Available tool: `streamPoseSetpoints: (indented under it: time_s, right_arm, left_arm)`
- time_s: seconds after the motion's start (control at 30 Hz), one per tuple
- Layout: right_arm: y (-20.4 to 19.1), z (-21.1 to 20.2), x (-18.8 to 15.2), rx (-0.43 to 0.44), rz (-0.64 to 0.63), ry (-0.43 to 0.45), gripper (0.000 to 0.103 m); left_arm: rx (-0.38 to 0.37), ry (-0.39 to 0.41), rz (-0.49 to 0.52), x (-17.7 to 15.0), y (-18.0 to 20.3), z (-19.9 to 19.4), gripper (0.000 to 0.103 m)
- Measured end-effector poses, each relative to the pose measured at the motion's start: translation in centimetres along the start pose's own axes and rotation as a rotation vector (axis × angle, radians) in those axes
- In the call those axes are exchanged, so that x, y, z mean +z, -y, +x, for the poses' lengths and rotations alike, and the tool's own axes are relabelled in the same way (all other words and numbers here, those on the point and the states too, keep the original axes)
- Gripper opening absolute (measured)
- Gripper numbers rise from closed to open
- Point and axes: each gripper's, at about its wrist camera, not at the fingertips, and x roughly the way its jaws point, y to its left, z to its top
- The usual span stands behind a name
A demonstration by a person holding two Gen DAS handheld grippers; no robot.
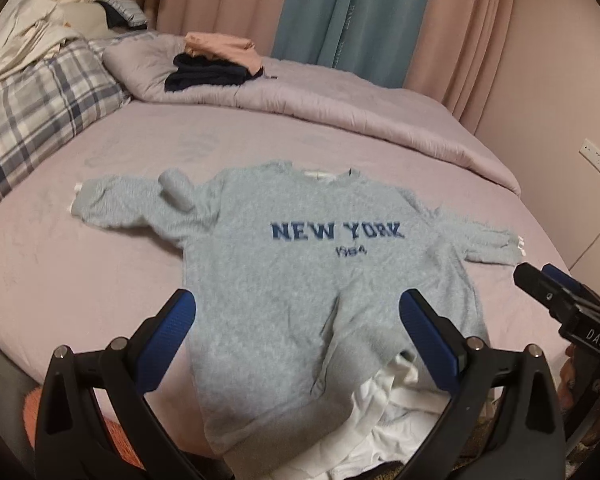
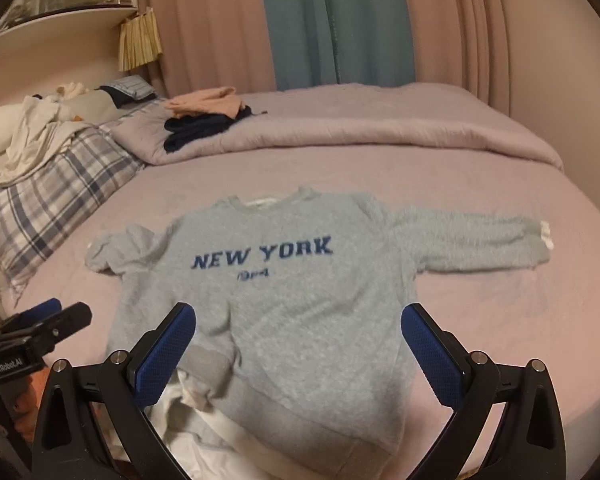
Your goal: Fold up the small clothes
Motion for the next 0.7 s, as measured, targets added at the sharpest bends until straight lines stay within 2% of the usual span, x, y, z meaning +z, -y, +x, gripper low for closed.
streamPoseSetpoints:
  time_s: [0.1, 0.2, 0.37, 0.5, 0.7]
  right_arm:
    - [0.1, -0.6, 1.5, -0.010, 0.026, 0.019, 0.103]
    - [0.1, -1.3, 2.8, 0.008, 0.048, 0.048, 0.103]
    - [0.0, -2.2, 3.3, -0.029, 0.108, 0.123, 0.103]
    - [-0.2, -1.5, 2.2, -0.010, 0.124, 0.090, 0.103]
    - [-0.1, -1.1, 1.5, -0.046, 0.112, 0.068, 0.103]
  left_arm:
    - [0.023, 0.026, 0.027, 1.7, 0.4, -0.4, 0.102]
    - [0.033, 0.058, -0.008, 3.2, 0.0, -1.1, 0.102]
    - [0.017, 0.054, -0.049, 3.2, -0.3, -1.0, 0.102]
    - [0.004, 0.064, -0.066, 2.3, -0.2, -1.0, 0.102]
    - [-0.030, 0.068, -0.059, 1.9, 0.3, -1.1, 0.102]
